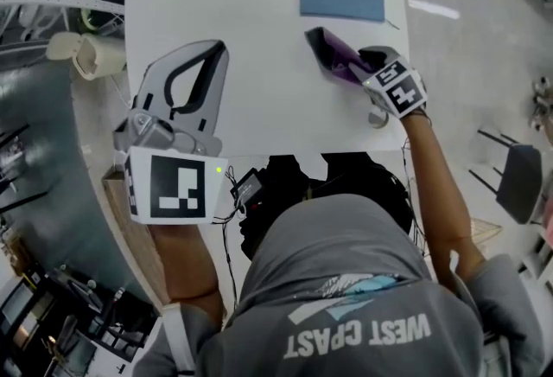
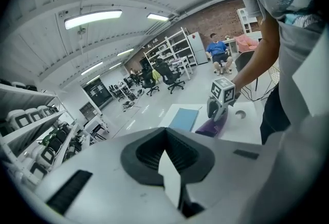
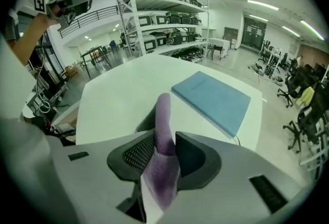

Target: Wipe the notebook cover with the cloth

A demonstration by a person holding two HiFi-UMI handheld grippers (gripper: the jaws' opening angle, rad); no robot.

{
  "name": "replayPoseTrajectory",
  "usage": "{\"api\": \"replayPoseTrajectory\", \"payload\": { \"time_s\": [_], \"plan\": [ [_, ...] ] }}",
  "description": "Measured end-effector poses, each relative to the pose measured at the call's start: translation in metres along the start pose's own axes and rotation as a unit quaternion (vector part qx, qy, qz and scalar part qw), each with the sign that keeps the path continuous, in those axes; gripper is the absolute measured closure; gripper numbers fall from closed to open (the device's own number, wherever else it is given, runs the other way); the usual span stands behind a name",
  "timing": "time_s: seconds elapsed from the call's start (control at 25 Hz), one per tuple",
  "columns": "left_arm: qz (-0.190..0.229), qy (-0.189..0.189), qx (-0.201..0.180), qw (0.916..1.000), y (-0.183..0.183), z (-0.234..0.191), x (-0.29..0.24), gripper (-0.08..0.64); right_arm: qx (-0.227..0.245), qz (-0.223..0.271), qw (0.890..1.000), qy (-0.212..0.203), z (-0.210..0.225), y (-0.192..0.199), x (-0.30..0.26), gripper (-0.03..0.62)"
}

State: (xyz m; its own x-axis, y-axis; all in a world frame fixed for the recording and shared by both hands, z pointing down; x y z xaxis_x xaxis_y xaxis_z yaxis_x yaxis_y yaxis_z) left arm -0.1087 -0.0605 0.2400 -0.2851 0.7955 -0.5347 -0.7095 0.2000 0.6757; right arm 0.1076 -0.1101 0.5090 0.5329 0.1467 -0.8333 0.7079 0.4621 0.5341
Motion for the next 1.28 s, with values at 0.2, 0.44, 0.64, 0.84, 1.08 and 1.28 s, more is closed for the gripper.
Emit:
{"api": "replayPoseTrajectory", "payload": {
  "time_s": [0.2, 0.44, 0.64, 0.84, 1.08, 1.28],
  "plan": [
    [0.019, -0.012, -0.005, 0.9997, 0.001, -0.006, 0.043, 0.56, 0.004, 0.026, 0.998, 0.05, -0.012, -0.019, 0.043, 0.436],
    [0.058, -0.034, -0.011, 0.9977, -0.015, 0.008, 0.114, 0.56, 0.035, 0.156, 0.983, 0.096, -0.063, -0.062, 0.151, 0.516],
    [0.081, -0.047, -0.02, 0.9954, -0.018, 0.01, 0.159, 0.56, 0.064, 0.279, 0.954, 0.085, -0.135, -0.123, 0.249, 0.554],
    [0.104, -0.062, -0.027, 0.9923, -0.015, 0.007, 0.195, 0.56, 0.128, 0.325, 0.932, 0.094, -0.205, -0.164, 0.312, 0.563],
    [0.12, -0.072, -0.029, 0.9897, -0.005, 0.006, 0.221, 0.56, 0.161, 0.33, 0.924, 0.105, -0.26, -0.178, 0.338, 0.563],
    [0.136, -0.078, -0.027, 0.9873, 0.001, 0.002, 0.235, 0.56, 0.171, 0.325, 0.924, 0.107, -0.285, -0.182, 0.343, 0.563]
  ]
}}
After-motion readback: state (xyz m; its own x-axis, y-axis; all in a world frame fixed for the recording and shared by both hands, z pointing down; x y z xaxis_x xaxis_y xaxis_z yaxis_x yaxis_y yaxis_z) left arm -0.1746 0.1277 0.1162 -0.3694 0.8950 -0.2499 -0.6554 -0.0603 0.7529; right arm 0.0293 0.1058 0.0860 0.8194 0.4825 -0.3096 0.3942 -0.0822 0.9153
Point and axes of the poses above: the fingertips, and each gripper's own axes: x backward along the fingers, z to its right, y out of its underside, the point moved 2 cm from there along x, backward along the fingers, and after that the axes turned 4 degrees about -y, right-handed, at the moved point
